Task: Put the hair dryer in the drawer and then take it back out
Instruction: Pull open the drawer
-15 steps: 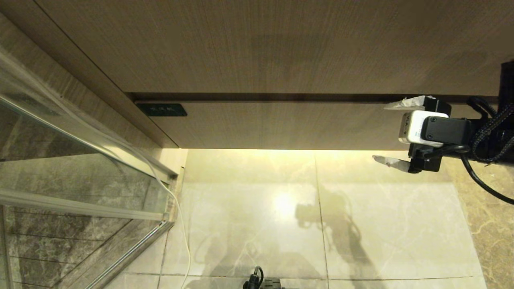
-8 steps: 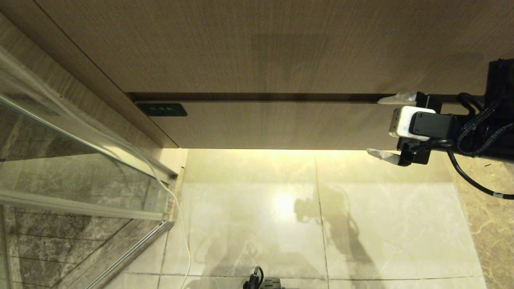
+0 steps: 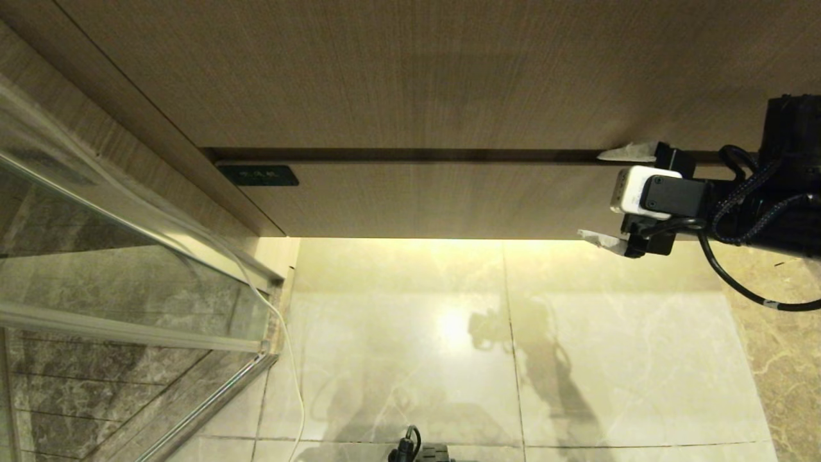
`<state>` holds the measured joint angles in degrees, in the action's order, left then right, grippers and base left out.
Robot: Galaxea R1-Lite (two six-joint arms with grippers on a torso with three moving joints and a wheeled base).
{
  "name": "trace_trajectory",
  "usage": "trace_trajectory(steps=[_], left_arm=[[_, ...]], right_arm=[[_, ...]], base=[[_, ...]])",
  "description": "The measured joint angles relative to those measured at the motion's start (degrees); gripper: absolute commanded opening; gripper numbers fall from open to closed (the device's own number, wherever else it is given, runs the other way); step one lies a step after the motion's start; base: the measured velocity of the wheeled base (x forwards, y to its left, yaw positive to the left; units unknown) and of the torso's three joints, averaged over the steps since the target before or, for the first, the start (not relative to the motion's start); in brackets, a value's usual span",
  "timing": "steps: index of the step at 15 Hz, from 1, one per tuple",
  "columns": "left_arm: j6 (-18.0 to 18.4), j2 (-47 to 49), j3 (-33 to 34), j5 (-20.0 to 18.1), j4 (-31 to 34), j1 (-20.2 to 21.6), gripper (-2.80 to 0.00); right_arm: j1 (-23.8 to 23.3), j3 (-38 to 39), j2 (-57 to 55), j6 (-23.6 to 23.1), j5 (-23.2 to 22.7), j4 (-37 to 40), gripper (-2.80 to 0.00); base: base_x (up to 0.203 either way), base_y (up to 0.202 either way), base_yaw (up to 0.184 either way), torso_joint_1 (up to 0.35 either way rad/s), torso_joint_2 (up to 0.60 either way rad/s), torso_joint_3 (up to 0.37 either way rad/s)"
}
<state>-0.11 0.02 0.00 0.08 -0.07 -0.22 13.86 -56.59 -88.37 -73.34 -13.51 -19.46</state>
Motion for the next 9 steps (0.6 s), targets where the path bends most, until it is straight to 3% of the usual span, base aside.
trace_trajectory(steps=[9], left_arm=[[0.0,0.0,0.0,-0.03,0.0,0.04,-2.8]], right_arm=[[0.0,0.2,-4.05,0.71,1.99,-7.16,0.0]], base=[[0.0,0.0,0.0,0.0,0.0,0.0]])
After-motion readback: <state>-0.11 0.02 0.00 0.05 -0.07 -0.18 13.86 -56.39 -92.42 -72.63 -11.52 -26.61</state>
